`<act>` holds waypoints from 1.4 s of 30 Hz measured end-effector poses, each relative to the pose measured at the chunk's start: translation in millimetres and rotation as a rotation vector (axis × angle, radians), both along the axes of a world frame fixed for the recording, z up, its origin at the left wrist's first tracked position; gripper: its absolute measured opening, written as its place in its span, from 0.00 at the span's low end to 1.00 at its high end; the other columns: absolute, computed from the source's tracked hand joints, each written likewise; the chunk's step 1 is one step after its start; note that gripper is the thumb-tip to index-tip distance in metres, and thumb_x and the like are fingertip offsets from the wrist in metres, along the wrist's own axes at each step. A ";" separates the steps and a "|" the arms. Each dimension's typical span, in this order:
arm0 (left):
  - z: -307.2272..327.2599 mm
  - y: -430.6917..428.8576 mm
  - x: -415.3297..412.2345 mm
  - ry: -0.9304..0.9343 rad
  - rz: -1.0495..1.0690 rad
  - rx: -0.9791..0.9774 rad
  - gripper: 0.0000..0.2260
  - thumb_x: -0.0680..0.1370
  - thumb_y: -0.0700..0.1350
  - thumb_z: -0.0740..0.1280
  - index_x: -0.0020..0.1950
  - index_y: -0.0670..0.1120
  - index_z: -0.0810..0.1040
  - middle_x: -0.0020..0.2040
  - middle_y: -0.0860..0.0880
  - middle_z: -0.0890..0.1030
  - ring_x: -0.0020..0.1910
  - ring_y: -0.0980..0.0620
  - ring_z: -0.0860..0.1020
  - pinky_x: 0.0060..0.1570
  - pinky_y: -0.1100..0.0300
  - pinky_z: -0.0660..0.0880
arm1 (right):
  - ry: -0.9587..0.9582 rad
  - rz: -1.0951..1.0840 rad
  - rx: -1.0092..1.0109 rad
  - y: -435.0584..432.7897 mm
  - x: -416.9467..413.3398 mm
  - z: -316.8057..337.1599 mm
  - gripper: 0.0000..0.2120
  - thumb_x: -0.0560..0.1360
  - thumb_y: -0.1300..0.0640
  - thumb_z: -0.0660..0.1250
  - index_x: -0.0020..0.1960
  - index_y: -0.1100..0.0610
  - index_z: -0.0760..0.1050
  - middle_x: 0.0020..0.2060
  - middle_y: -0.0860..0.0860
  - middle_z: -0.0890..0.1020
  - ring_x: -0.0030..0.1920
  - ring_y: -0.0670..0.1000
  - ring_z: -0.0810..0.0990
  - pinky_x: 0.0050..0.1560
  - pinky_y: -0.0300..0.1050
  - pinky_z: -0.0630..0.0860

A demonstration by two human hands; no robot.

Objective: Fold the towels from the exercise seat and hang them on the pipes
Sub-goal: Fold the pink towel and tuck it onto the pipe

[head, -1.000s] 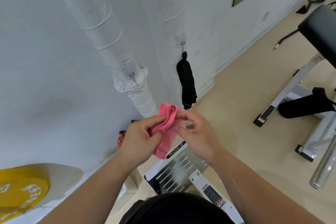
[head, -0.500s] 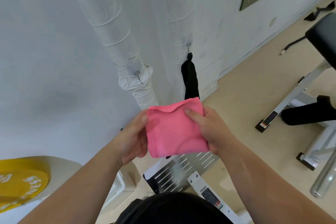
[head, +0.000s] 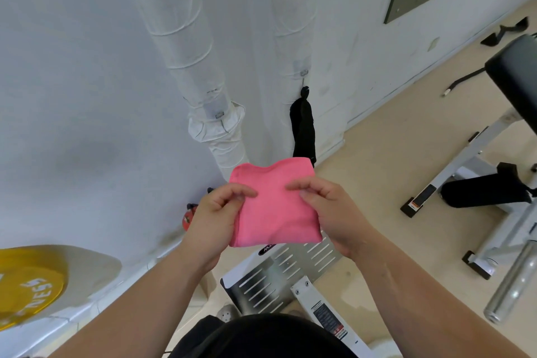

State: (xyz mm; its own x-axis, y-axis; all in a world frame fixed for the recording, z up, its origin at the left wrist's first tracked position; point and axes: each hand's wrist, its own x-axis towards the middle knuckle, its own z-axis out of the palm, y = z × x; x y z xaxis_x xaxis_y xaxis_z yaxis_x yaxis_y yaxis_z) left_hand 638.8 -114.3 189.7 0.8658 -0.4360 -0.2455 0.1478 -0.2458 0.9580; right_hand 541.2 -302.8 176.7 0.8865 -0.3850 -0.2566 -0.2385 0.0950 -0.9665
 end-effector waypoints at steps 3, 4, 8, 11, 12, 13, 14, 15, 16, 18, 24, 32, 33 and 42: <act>8.6 8.8 12.6 0.073 -0.106 0.020 0.18 0.72 0.39 0.77 0.58 0.56 0.84 0.55 0.51 0.83 0.50 0.50 0.82 0.48 0.44 0.83 | 0.060 0.220 -0.136 -3.7 9.5 4.5 0.27 0.71 0.56 0.78 0.66 0.40 0.76 0.63 0.47 0.78 0.61 0.50 0.79 0.61 0.54 0.80; 10.3 12.0 18.3 0.044 -0.149 0.063 0.26 0.67 0.40 0.80 0.63 0.58 0.82 0.58 0.50 0.82 0.51 0.52 0.83 0.46 0.51 0.83 | 0.101 0.284 -0.230 -3.9 14.6 5.6 0.36 0.67 0.54 0.82 0.71 0.41 0.71 0.65 0.46 0.75 0.63 0.49 0.77 0.63 0.52 0.79; 17.2 17.0 41.3 -0.191 -0.249 0.272 0.37 0.68 0.32 0.77 0.71 0.59 0.74 0.61 0.49 0.77 0.45 0.64 0.82 0.40 0.70 0.79 | 0.154 0.373 -0.489 5.9 47.0 11.0 0.49 0.64 0.54 0.84 0.78 0.46 0.62 0.66 0.46 0.70 0.66 0.48 0.71 0.65 0.44 0.70; 18.1 23.1 61.1 -0.337 -0.208 0.330 0.33 0.69 0.33 0.75 0.60 0.68 0.75 0.53 0.51 0.80 0.38 0.65 0.81 0.38 0.73 0.75 | 0.135 0.349 -0.632 16.6 73.7 12.8 0.41 0.65 0.53 0.82 0.74 0.48 0.69 0.58 0.45 0.73 0.59 0.47 0.73 0.57 0.39 0.70; 18.0 25.5 68.3 -0.410 -0.194 0.379 0.29 0.68 0.35 0.76 0.57 0.67 0.78 0.51 0.52 0.82 0.42 0.63 0.82 0.43 0.70 0.76 | 0.114 0.336 -0.666 19.3 81.4 13.3 0.37 0.65 0.53 0.82 0.71 0.47 0.72 0.56 0.46 0.76 0.56 0.47 0.75 0.55 0.39 0.71; 17.2 29.5 77.7 -0.473 -0.196 0.425 0.24 0.68 0.38 0.77 0.56 0.64 0.81 0.49 0.53 0.83 0.45 0.60 0.82 0.46 0.65 0.77 | 0.092 0.324 -0.694 22.2 90.9 12.8 0.33 0.64 0.52 0.83 0.67 0.47 0.76 0.54 0.47 0.79 0.54 0.47 0.76 0.54 0.41 0.73; 15.1 33.4 87.2 -0.516 -0.202 0.455 0.19 0.68 0.41 0.77 0.53 0.60 0.83 0.46 0.53 0.84 0.45 0.58 0.81 0.46 0.61 0.77 | 0.080 0.316 -0.726 24.3 99.9 11.8 0.29 0.64 0.50 0.83 0.63 0.46 0.79 0.52 0.48 0.80 0.52 0.48 0.77 0.53 0.43 0.74; 12.2 37.0 96.6 -0.539 -0.217 0.472 0.15 0.68 0.43 0.77 0.51 0.58 0.84 0.44 0.53 0.83 0.44 0.58 0.80 0.45 0.60 0.75 | 0.087 0.308 -0.766 26.0 108.6 10.6 0.26 0.63 0.48 0.82 0.60 0.46 0.81 0.49 0.49 0.79 0.50 0.49 0.77 0.53 0.46 0.75; 8.9 41.6 109.3 -0.551 -0.236 0.487 0.13 0.68 0.45 0.77 0.49 0.58 0.84 0.44 0.53 0.81 0.43 0.60 0.79 0.44 0.60 0.73 | 0.112 0.295 -0.811 28.8 119.5 8.8 0.23 0.62 0.45 0.82 0.56 0.46 0.82 0.48 0.49 0.76 0.50 0.50 0.76 0.53 0.47 0.75; 3.2 48.8 134.0 -0.536 -0.268 0.482 0.11 0.65 0.52 0.76 0.46 0.58 0.84 0.46 0.53 0.75 0.45 0.61 0.76 0.44 0.63 0.70 | 0.152 0.277 -0.865 32.4 138.6 6.0 0.22 0.60 0.41 0.82 0.50 0.47 0.83 0.50 0.49 0.71 0.53 0.51 0.72 0.56 0.46 0.73; 2.5 60.9 196.0 -0.353 -0.421 0.317 0.10 0.65 0.41 0.79 0.40 0.52 0.82 0.54 0.56 0.82 0.54 0.59 0.81 0.51 0.64 0.78 | 0.152 0.343 -0.450 28.8 175.8 -0.2 0.18 0.62 0.53 0.84 0.46 0.53 0.80 0.48 0.54 0.83 0.48 0.53 0.82 0.48 0.50 0.79; -33.1 40.0 234.3 -0.341 -0.342 0.231 0.23 0.75 0.39 0.72 0.62 0.64 0.73 0.52 0.56 0.80 0.41 0.58 0.81 0.41 0.63 0.77 | 0.032 0.164 -0.189 18.0 219.6 -39.5 0.20 0.74 0.58 0.76 0.60 0.42 0.74 0.54 0.55 0.80 0.49 0.56 0.84 0.40 0.51 0.84; -40.7 34.4 235.1 -0.361 -0.316 0.218 0.24 0.75 0.40 0.73 0.64 0.63 0.72 0.54 0.57 0.80 0.46 0.59 0.81 0.45 0.63 0.76 | 0.014 0.133 -0.164 15.1 225.3 -45.6 0.20 0.76 0.58 0.74 0.61 0.41 0.73 0.54 0.56 0.79 0.46 0.55 0.84 0.38 0.50 0.83; -75.4 -11.2 222.5 -0.417 0.009 0.328 0.23 0.70 0.45 0.79 0.59 0.60 0.75 0.50 0.60 0.80 0.44 0.61 0.80 0.43 0.66 0.77 | -0.203 0.206 -0.354 -28.9 254.5 -78.9 0.14 0.81 0.58 0.67 0.63 0.44 0.72 0.54 0.45 0.79 0.48 0.40 0.79 0.47 0.32 0.75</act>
State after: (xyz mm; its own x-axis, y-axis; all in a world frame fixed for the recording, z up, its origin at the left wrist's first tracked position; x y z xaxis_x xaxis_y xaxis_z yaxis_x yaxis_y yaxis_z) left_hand 861.3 -125.6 114.3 0.9224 -0.3861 -0.0014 -0.2262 -0.5431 0.8086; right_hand 795.7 -331.7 97.9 0.9727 -0.2276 0.0461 -0.0197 -0.2790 -0.9601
